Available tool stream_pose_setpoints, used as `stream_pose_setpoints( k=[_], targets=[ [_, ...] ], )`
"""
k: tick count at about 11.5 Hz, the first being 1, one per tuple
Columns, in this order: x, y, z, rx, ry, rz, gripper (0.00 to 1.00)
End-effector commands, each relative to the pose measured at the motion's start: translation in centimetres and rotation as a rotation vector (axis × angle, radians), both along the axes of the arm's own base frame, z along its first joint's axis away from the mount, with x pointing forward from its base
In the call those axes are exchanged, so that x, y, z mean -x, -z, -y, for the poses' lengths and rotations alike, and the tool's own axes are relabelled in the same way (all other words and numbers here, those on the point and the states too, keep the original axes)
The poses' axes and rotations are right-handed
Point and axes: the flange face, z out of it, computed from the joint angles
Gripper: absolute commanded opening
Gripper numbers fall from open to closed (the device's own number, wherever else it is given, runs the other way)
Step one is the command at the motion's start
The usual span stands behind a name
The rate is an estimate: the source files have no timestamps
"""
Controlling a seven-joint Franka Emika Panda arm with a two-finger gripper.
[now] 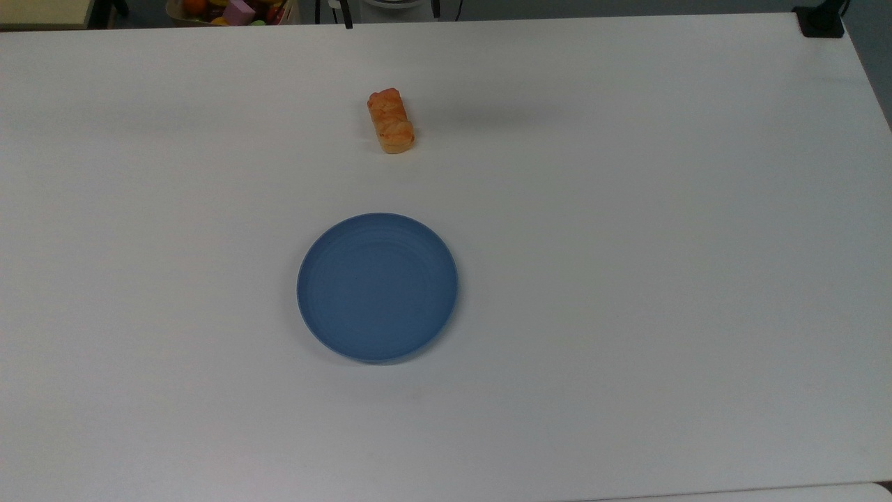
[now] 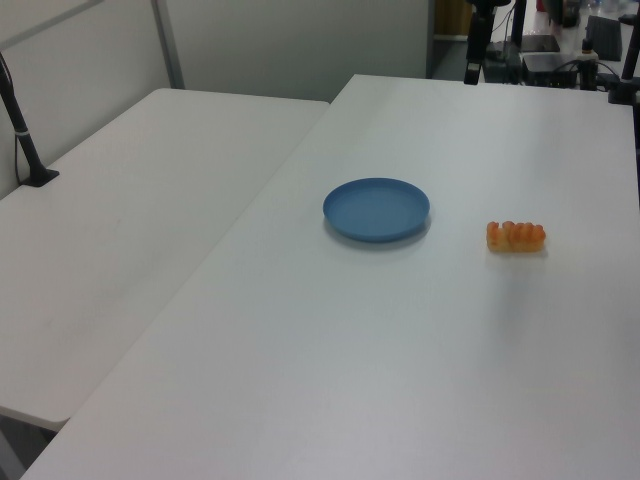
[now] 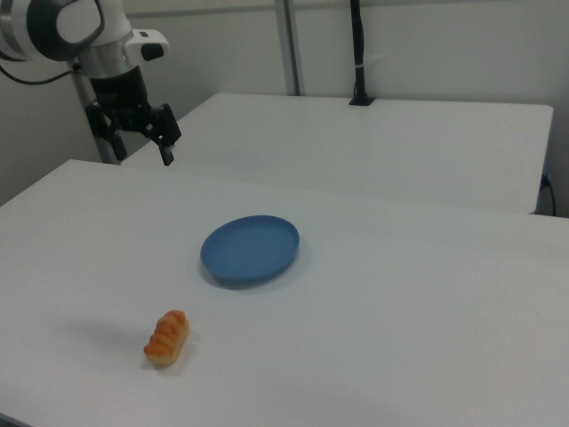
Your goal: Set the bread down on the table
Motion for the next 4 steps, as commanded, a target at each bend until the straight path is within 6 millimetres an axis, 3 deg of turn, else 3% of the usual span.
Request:
stream_pose_setpoints(
  k=[1,4],
  targets=[
    [0.47,-0.26,0.2,-0.012,-0.023,0.02,1.0],
    [0.74,-0.34,0.05,-0.011,-0.027,0.012,1.0]
  ],
)
